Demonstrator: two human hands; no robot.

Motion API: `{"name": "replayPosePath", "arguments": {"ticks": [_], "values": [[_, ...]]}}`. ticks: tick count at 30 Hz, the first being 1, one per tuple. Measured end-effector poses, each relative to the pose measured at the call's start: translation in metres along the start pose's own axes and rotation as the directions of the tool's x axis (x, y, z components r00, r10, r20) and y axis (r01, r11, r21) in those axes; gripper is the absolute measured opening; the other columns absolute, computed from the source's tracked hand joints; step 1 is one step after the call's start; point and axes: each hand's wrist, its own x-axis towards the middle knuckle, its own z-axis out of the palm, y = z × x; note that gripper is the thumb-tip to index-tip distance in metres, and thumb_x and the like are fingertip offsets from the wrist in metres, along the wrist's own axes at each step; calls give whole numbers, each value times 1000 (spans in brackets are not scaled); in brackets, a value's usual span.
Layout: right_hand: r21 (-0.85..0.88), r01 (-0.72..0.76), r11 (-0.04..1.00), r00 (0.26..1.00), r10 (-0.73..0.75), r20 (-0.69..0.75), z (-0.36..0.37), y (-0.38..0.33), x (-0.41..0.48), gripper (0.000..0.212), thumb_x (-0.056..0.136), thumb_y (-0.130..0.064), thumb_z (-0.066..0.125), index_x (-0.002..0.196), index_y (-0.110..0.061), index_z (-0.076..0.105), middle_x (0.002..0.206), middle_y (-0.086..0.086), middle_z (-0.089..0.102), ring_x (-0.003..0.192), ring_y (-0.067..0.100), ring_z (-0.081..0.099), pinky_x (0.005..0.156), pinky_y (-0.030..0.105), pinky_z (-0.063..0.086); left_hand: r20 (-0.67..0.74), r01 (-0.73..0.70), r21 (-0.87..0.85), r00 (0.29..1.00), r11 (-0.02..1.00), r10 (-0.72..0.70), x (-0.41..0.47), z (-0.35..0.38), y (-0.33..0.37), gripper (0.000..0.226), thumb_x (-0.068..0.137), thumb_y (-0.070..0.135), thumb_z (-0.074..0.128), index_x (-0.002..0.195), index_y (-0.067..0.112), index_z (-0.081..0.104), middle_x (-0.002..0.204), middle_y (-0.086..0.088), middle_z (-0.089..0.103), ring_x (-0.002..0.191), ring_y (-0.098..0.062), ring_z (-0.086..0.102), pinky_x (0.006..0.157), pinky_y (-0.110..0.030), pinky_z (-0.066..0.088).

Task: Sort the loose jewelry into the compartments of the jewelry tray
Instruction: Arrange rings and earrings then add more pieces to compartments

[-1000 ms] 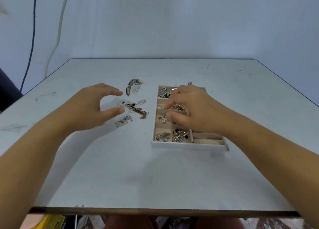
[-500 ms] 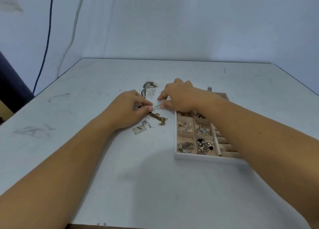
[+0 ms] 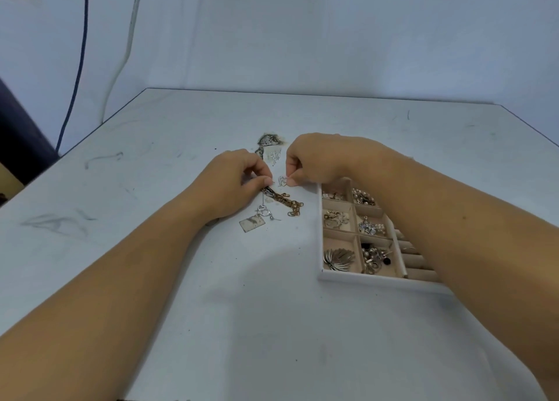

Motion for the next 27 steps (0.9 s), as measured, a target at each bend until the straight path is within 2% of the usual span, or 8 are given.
{"name": "replayPosePath", "arguments": {"ticks": [6,9,12,14,17,22,25,27], "values": [[80,42,996,998,-37,-59,2,5,-8,14,83,-30,65,85,-17,65,79,-11,62,70,6,51,73,34,43,-6,34,-42,999,999,-34,-2,-3,2,5,89,23,60,87,25,64,85,10,66,85,-11,58,75,-20,42],[107,63,992,992,-50,-113,6,6,-11,7,78,-26,63,83,-20,61,77,-12,59,74,7,53,73,31,36,-32,63,-72,997,995,-65,-3,-4,2,8,90,23,59,85,28,62,81,12,65,70,-1,55,65,-10,38],[142,75,987,987,-53,-151,9,6,-10,15,79,-30,65,91,-23,60,80,-13,58,78,9,54,79,31,38,-84,83,-124,992,989,-94,-4,-6,3,13,88,23,63,80,33,61,76,11,66,67,0,56,61,-6,38],[140,56,988,987,-34,-155,11,5,-8,27,82,-40,63,105,-27,58,83,-15,56,84,10,52,82,31,36,-111,107,-212,985,971,-133,-4,-8,3,12,85,22,69,82,31,63,77,9,67,67,-4,61,64,-5,41],[48,38,998,985,-29,-168,12,1,-2,32,86,-45,59,114,-29,60,88,-15,50,90,10,45,85,34,36,-89,158,-341,976,927,-199,-5,-9,3,15,81,16,73,90,26,66,84,3,71,73,-11,68,74,-17,52],[123,30,992,988,-11,-154,9,-4,4,11,84,-28,68,93,-22,70,80,-15,59,85,11,55,88,39,48,-56,172,-342,978,924,-202,-7,-12,2,22,83,10,70,96,27,67,91,0,72,88,-24,68,85,-22,53],[86,42,995,985,-27,-168,8,-5,2,15,87,-21,63,100,-16,69,90,-8,60,87,11,56,85,32,49,-32,167,-360,981,918,-191,-8,-13,1,22,83,10,71,94,28,67,92,-2,72,89,-23,68,88,-25,53],[27,73,997,977,-66,-201,9,-7,-1,20,89,-16,57,107,-13,66,96,-4,59,88,13,55,81,26,46,-29,170,-353,981,920,-193,-9,-14,1,19,82,10,71,93,26,69,88,0,73,85,-16,69,82,-15,52]]}}
